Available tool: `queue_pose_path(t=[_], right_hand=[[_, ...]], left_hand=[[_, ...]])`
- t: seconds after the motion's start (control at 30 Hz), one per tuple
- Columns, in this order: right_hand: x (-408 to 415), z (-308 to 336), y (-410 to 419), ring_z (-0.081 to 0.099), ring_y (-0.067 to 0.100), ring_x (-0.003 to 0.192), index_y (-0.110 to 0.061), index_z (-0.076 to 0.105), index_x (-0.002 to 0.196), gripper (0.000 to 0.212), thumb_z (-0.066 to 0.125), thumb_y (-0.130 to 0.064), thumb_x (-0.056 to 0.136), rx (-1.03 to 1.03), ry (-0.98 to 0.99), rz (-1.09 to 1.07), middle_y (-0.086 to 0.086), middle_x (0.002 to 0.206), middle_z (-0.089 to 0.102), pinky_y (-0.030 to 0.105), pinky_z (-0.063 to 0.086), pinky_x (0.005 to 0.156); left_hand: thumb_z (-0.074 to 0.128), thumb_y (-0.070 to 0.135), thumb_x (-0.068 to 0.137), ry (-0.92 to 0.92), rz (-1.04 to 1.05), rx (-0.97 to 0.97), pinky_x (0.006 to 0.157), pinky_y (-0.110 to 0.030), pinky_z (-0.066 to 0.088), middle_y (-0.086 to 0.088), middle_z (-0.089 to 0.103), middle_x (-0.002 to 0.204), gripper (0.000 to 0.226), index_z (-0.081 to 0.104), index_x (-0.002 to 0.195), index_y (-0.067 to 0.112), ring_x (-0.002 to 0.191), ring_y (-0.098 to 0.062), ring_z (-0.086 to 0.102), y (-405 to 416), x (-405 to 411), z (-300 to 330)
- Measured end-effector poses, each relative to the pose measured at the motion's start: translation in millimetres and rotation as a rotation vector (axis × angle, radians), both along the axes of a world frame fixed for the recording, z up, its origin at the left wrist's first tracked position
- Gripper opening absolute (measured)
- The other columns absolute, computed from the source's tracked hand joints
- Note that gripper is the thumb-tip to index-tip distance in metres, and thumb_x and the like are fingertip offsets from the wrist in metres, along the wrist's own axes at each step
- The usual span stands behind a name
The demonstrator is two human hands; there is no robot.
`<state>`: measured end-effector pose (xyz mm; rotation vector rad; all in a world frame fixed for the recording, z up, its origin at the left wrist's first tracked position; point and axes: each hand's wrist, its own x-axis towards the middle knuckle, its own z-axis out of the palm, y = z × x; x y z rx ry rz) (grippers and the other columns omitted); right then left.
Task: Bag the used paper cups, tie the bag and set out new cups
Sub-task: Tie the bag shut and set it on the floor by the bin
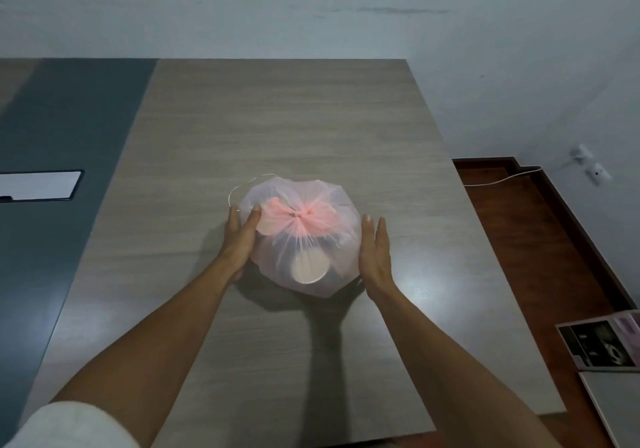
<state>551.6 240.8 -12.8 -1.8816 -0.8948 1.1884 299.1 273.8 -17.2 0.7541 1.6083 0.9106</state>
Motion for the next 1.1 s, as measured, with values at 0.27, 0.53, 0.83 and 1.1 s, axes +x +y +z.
queue_pose_path(t=[0.27, 0.53, 0.83, 1.1], right_hand=[[10.0, -3.6, -15.5, 0.053, 0.031, 0.127, -0.04, 0.04, 0.152, 0.062, 0.047, -0.067, 0.096, -0.123, 0.381, -0.056, -0.001, 0.149, 0.051, 0.056, 0.053, 0.1], [79.8, 15.8, -39.5, 0.057, 0.031, 0.125, -0.034, 0.048, 0.147, 0.053, 0.049, -0.059, 0.1, -0.033, 0.237, -0.176, 0.002, 0.143, 0.057, 0.057, 0.052, 0.103], [239.2, 40.0, -105.1, 0.058, 0.028, 0.127, -0.031, 0.049, 0.149, 0.051, 0.047, -0.053, 0.104, 0.117, 0.182, -0.415, 0.002, 0.145, 0.057, 0.055, 0.053, 0.103], [421.3, 54.6, -190.0, 0.057, 0.022, 0.116, -0.025, 0.042, 0.146, 0.053, 0.044, -0.056, 0.103, 0.114, 0.016, -0.534, 0.004, 0.137, 0.056, 0.043, 0.054, 0.097]], left_hand=[[0.059, 0.075, 0.08, -0.215, -0.089, -0.079, 0.074, -0.05, 0.059, 0.025, 0.061, 0.125, 0.045, 0.048, 0.123, 0.066, 0.113, -0.016, 0.061, -3.5, 13.7, -2.6], [0.057, 0.076, 0.079, -0.158, -0.257, -0.02, 0.087, -0.059, 0.053, 0.023, 0.062, 0.129, 0.05, 0.048, 0.127, 0.067, 0.114, -0.021, 0.063, 6.1, 97.4, 24.2], [0.055, 0.065, 0.091, -0.176, -0.49, 0.043, 0.093, -0.063, 0.052, 0.013, 0.053, 0.143, 0.052, 0.043, 0.141, 0.056, 0.124, -0.025, 0.057, -13.1, 277.7, 60.0], [0.059, 0.069, 0.086, -0.179, -0.677, 0.097, 0.068, -0.036, 0.059, 0.018, 0.056, 0.135, 0.053, 0.046, 0.136, 0.059, 0.112, -0.011, 0.059, -71.3, 467.7, 80.1]])
